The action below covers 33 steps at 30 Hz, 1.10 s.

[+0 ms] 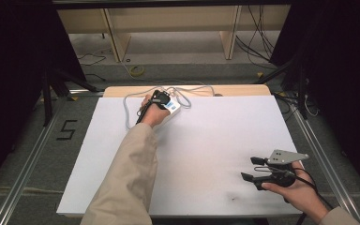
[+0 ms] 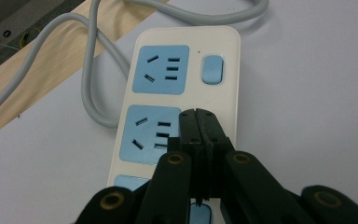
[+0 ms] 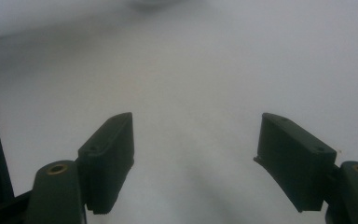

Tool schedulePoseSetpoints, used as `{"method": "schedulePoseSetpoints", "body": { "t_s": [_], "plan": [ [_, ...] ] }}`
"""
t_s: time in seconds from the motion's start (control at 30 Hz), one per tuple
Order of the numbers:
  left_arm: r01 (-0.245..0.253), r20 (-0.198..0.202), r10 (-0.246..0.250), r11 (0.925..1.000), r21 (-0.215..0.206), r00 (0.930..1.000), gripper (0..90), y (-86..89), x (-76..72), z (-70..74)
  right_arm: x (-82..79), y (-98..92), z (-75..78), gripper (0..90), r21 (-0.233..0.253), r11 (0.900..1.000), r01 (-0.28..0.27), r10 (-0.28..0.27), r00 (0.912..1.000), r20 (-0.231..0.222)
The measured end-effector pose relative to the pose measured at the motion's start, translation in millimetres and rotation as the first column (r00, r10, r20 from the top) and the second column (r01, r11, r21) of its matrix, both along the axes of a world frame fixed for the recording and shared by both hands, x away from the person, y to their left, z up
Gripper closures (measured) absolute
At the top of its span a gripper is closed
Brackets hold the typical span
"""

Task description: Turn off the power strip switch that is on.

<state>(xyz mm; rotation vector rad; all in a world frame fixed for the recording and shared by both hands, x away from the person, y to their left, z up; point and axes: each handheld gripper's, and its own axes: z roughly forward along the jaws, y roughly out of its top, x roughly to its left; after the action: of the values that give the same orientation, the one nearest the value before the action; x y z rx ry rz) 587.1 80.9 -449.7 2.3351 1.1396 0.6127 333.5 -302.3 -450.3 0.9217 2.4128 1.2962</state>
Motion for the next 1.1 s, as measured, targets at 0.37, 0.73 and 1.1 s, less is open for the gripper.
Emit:
{"method": "schedulePoseSetpoints", "body": {
  "t_s": [0.37,0.73,1.1],
  "plan": [
    [0.001,0.008,-0.001,0.9998,-0.017,1.0000,90.0,-2.2,0.2,-0.5,-0.2,0.4,0.0,27.7,0.001,1.000,0.000,0.000,1.0000,-0.001],
    [-0.005,0.006,0.005,1.0000,0.000,1.0000,90.0,-4.6,-1.2,-0.8,0.0,0.9,-0.1,27.7,-0.001,1.000,0.000,0.000,1.0000,-0.003],
    [-0.013,0.001,0.013,0.9999,0.000,0.9999,90.0,-5.2,-0.8,-1.5,0.9,1.7,-0.5,27.7,-0.005,1.000,-0.006,0.006,1.0000,-0.003]
  ]
}}
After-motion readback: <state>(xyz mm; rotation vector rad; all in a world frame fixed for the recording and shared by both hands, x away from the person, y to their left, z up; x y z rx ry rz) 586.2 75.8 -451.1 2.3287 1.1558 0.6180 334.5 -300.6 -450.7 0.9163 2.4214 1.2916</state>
